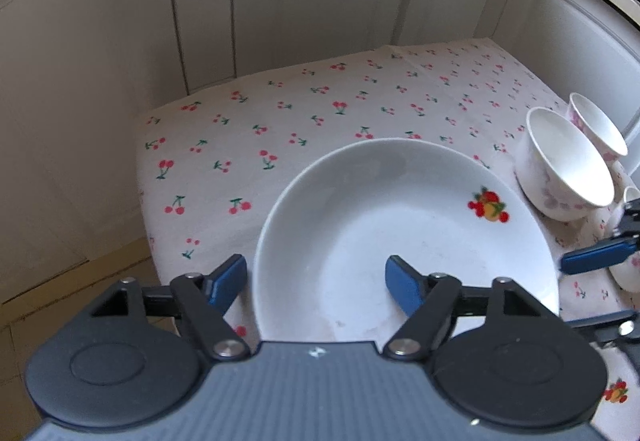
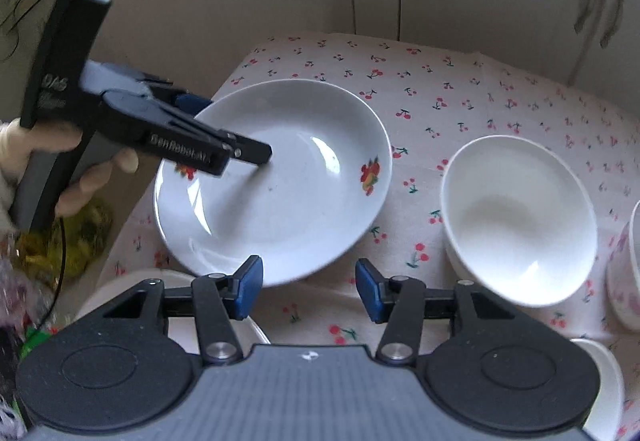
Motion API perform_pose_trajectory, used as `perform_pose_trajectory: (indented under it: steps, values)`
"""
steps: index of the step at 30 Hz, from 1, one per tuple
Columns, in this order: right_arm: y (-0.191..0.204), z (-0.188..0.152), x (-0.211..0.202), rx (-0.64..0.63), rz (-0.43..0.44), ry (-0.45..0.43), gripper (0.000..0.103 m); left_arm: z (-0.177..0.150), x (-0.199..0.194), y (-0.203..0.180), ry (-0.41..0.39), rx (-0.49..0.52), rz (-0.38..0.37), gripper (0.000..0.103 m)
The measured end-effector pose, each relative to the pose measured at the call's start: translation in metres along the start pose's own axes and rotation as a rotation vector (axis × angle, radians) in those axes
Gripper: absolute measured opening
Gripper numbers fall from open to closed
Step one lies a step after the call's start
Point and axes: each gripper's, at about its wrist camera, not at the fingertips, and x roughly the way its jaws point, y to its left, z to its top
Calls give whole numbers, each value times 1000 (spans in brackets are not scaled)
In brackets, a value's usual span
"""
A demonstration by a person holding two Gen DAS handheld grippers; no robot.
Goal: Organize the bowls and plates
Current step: 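Lift the fruit-decal plate off the cloth with both grippers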
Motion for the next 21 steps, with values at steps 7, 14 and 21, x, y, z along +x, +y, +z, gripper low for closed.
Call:
perform_pose_trajectory:
  steps: [7,14,21]
  values:
    - [-8,-4,-1,-140,4,32,57,2,0,7,-22,-39,-26,77]
    - [4,-1,14,-336,-31,50,57,5,4,4,-24,-38,-70,76]
    - [8,-2,27,-419,-21,32,60,8,9,-1,-22,-20,-102,76]
